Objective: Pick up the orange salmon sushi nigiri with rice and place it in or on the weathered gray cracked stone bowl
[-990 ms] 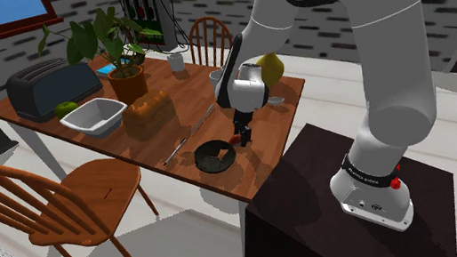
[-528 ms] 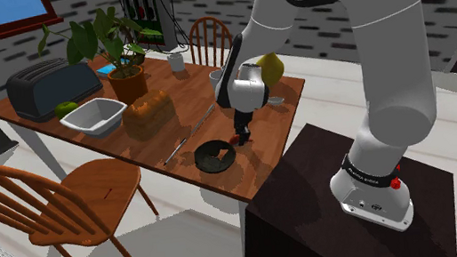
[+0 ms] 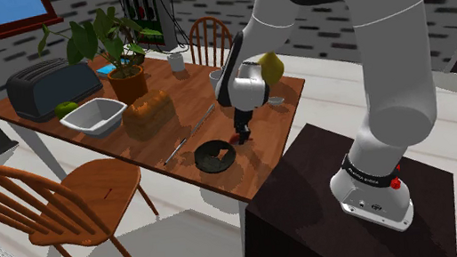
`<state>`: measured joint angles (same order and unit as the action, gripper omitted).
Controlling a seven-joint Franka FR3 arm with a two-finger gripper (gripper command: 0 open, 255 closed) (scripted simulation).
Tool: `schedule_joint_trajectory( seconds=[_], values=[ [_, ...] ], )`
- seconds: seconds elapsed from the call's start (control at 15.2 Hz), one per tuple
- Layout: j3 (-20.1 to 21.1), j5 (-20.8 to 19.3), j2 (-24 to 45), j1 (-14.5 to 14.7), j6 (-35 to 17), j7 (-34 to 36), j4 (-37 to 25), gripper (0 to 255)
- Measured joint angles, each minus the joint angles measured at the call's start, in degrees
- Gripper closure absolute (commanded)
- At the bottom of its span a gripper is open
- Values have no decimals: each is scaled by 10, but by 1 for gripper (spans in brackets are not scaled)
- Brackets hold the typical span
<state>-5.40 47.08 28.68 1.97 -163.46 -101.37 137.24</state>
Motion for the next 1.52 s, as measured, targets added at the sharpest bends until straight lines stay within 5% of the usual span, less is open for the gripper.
schedule_joint_trajectory(
  seconds=[1.52],
  values=[
    [-113, -194, -190, 98, 108, 189, 64, 255]
  ],
)
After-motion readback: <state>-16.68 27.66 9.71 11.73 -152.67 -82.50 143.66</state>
